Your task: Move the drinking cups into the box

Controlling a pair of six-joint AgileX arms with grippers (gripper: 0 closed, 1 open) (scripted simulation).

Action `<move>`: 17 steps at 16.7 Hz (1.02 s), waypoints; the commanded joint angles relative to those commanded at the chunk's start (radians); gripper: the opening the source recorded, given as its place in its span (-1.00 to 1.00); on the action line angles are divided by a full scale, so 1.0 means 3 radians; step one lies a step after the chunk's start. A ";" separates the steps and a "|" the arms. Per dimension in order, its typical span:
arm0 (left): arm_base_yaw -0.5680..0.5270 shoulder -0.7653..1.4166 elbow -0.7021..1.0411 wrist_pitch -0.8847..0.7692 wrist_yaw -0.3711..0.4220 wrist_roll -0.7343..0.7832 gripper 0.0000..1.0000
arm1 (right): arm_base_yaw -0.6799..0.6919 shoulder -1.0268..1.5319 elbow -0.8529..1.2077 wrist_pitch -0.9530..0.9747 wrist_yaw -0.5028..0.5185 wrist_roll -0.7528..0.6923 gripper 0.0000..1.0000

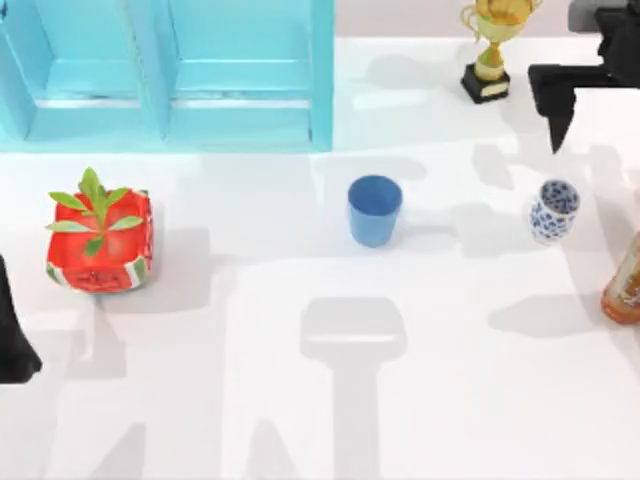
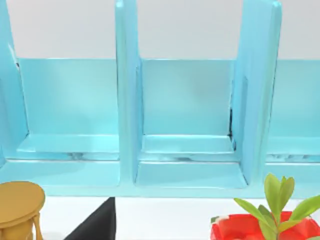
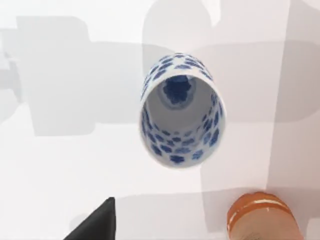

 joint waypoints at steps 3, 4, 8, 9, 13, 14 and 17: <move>0.0000 0.0000 0.0000 0.0000 0.0000 0.0000 1.00 | 0.0001 0.0017 0.0016 -0.0011 0.0000 0.0001 1.00; 0.0000 0.0000 0.0000 0.0000 0.0000 0.0000 1.00 | 0.0001 0.0017 0.0016 -0.0011 0.0000 0.0001 1.00; 0.0000 0.0000 0.0000 0.0000 0.0000 0.0000 1.00 | 0.0035 0.0087 -0.0051 0.0126 0.0001 0.0041 1.00; 0.0000 0.0000 0.0000 0.0000 0.0000 0.0000 1.00 | 0.0065 0.0139 -0.0109 0.0238 0.0002 0.0069 1.00; 0.0000 0.0000 0.0000 0.0000 0.0000 0.0000 1.00 | 0.0127 0.0284 -0.0548 0.0819 0.0002 0.0128 1.00; 0.0000 0.0000 0.0000 0.0000 0.0000 0.0000 1.00 | 0.0118 0.0270 -0.0689 0.0946 0.0003 0.0119 1.00; 0.0000 0.0000 0.0000 0.0000 0.0000 0.0000 1.00 | 0.0053 0.0156 -0.1039 0.1190 0.0002 0.0053 1.00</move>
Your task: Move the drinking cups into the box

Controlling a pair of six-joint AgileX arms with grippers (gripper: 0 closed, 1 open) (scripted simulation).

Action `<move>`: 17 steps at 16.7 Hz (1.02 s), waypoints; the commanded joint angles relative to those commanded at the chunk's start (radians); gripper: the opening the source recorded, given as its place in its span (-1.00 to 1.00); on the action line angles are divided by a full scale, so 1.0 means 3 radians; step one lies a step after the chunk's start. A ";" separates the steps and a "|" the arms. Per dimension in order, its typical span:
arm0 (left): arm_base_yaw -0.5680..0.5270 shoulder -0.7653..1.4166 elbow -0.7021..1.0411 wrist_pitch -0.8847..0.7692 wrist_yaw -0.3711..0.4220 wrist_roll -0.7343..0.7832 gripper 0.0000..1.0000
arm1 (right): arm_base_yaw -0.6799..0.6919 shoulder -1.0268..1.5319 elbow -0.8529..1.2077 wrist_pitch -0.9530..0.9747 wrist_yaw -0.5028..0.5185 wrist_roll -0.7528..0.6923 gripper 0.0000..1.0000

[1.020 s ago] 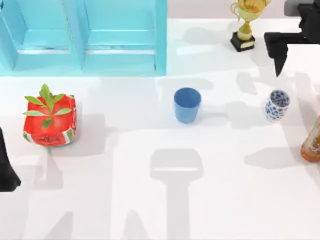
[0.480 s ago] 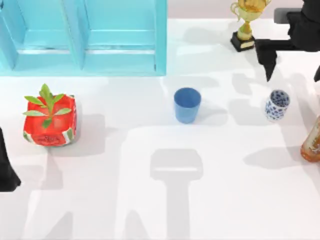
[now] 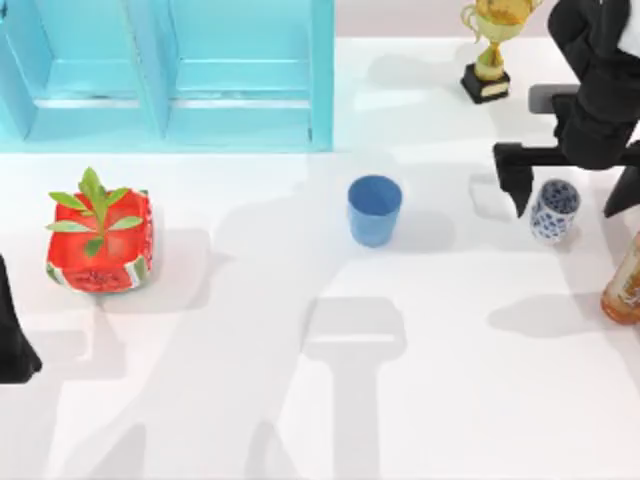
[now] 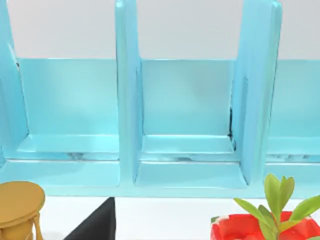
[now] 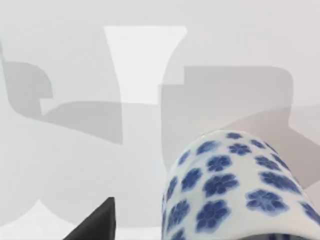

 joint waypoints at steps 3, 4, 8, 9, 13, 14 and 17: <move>0.0000 0.0000 0.0000 0.0000 0.0000 0.0000 1.00 | -0.0043 -0.0049 -0.0121 0.0065 -0.0001 -0.0043 1.00; 0.0000 0.0000 0.0000 0.0000 0.0000 0.0000 1.00 | -0.0043 -0.0049 -0.0121 0.0065 -0.0001 -0.0043 1.00; 0.0000 0.0000 0.0000 0.0000 0.0000 0.0000 1.00 | -0.0043 -0.0049 -0.0121 0.0065 -0.0001 -0.0043 0.70; 0.0000 0.0000 0.0000 0.0000 0.0000 0.0000 1.00 | -0.0043 -0.0049 -0.0121 0.0065 -0.0001 -0.0043 0.55; 0.0000 0.0000 0.0000 0.0000 0.0000 0.0000 1.00 | -0.0043 -0.0049 -0.0121 0.0065 -0.0001 -0.0043 -0.06; 0.0000 0.0000 0.0000 0.0000 0.0000 0.0000 1.00 | -0.0043 -0.0049 -0.0121 0.0065 -0.0001 -0.0043 -0.21; 0.0000 0.0000 0.0000 0.0000 0.0000 0.0000 1.00 | -0.0043 -0.0049 -0.0121 0.0065 -0.0001 -0.0043 -0.66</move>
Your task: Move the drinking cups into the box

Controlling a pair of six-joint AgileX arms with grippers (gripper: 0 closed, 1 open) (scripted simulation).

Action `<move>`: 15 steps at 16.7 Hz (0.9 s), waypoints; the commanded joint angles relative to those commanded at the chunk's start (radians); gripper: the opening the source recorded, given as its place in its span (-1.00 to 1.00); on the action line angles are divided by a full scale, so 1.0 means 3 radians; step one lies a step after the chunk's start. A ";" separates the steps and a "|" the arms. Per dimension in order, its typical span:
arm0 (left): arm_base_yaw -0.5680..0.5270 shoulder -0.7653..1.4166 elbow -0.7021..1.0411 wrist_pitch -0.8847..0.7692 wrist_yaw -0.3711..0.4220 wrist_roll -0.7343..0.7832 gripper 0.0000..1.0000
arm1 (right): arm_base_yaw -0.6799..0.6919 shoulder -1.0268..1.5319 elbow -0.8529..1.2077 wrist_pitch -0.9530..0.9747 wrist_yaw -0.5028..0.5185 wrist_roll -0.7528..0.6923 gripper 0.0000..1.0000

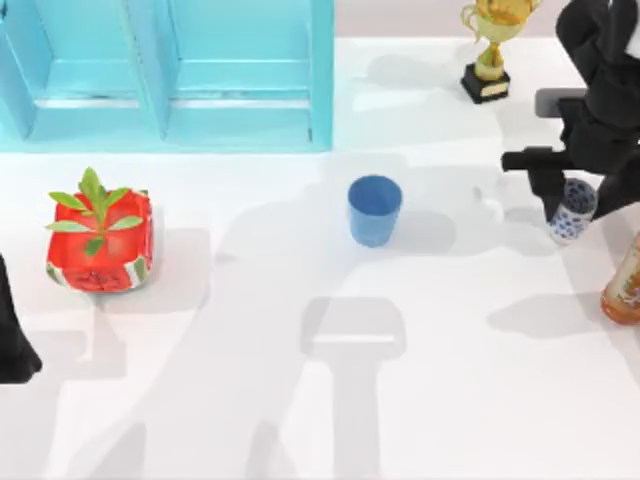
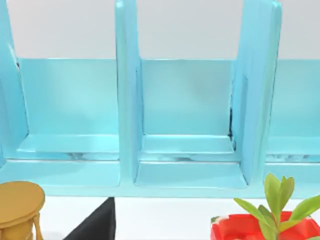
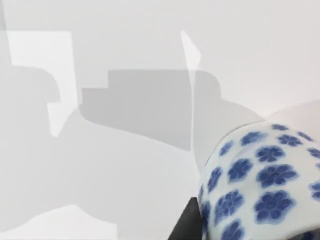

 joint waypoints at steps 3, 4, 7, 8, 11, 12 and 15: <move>0.0000 0.0000 0.0000 0.0000 0.0000 0.0000 1.00 | 0.0000 0.0000 0.0000 0.0000 0.0000 0.0000 -1.00; 0.0000 0.0000 0.0000 0.0000 0.0000 0.0000 1.00 | 0.0000 0.0000 0.0000 0.0000 0.0000 0.0000 -1.00; 0.0000 0.0000 0.0000 0.0000 0.0000 0.0000 1.00 | 0.0000 0.0000 0.0000 0.0000 0.0000 0.0000 -1.00; 0.0000 0.0000 0.0000 0.0000 0.0000 0.0000 1.00 | 0.0000 0.0000 0.0000 0.0000 0.0000 0.0000 -1.00; 0.0000 0.0000 0.0000 0.0000 0.0000 0.0000 1.00 | 0.0008 0.0003 0.0001 -0.0001 -0.0002 0.0006 -1.00; 0.0000 0.0000 0.0000 0.0000 0.0000 0.0000 1.00 | 0.0012 -0.0001 0.0009 -0.0007 -0.0004 0.0000 -1.00; 0.0000 0.0000 0.0000 0.0000 0.0000 0.0000 1.00 | 0.0014 -0.0104 0.0211 -0.0167 -0.0028 -0.0114 -1.00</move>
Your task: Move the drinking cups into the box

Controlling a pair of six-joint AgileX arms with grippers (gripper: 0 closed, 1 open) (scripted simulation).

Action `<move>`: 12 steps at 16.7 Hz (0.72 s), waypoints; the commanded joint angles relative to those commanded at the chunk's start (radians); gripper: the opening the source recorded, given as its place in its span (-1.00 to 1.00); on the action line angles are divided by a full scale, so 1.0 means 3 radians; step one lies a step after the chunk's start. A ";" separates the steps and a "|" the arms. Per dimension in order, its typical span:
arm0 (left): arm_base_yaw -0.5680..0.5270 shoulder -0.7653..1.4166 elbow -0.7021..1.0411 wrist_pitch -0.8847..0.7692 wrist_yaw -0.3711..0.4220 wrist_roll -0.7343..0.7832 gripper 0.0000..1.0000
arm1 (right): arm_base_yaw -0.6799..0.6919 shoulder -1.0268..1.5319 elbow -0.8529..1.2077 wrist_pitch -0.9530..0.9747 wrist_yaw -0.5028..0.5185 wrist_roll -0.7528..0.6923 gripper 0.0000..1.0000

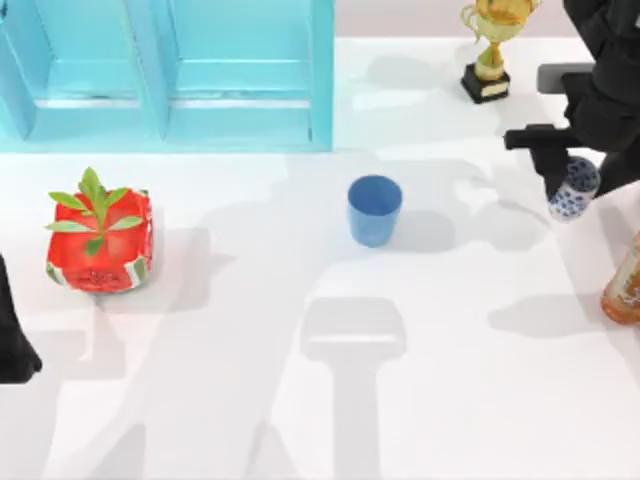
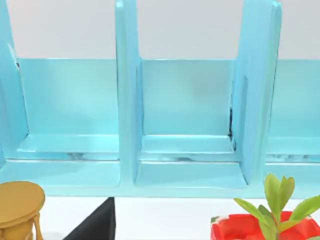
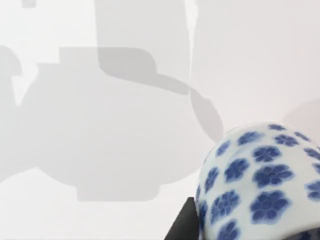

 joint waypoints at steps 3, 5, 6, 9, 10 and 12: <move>0.0000 0.0000 0.0000 0.0000 0.0000 0.0000 1.00 | -0.0155 -0.0119 0.0314 -0.0304 -0.0008 -0.0192 -1.00; 0.0000 0.0000 0.0000 0.0000 0.0000 0.0000 1.00 | -0.0336 -0.0144 0.0495 -0.0541 0.0001 -0.0338 -1.00; 0.0000 0.0000 0.0000 0.0000 0.0000 0.0000 1.00 | -0.0434 -0.0143 0.0568 -0.0658 0.0007 -0.0410 -1.00; 0.0000 0.0000 0.0000 0.0000 0.0000 0.0000 1.00 | -0.0688 -0.0115 0.0723 -0.0936 0.0022 -0.0588 -1.00; 0.0000 0.0000 0.0000 0.0000 0.0000 0.0000 1.00 | -0.0740 -0.0108 0.0751 -0.0990 0.0024 -0.0626 -1.00; 0.0000 0.0000 0.0000 0.0000 0.0000 0.0000 1.00 | -0.0772 -0.0103 0.0768 -0.1022 0.0025 -0.0648 -1.00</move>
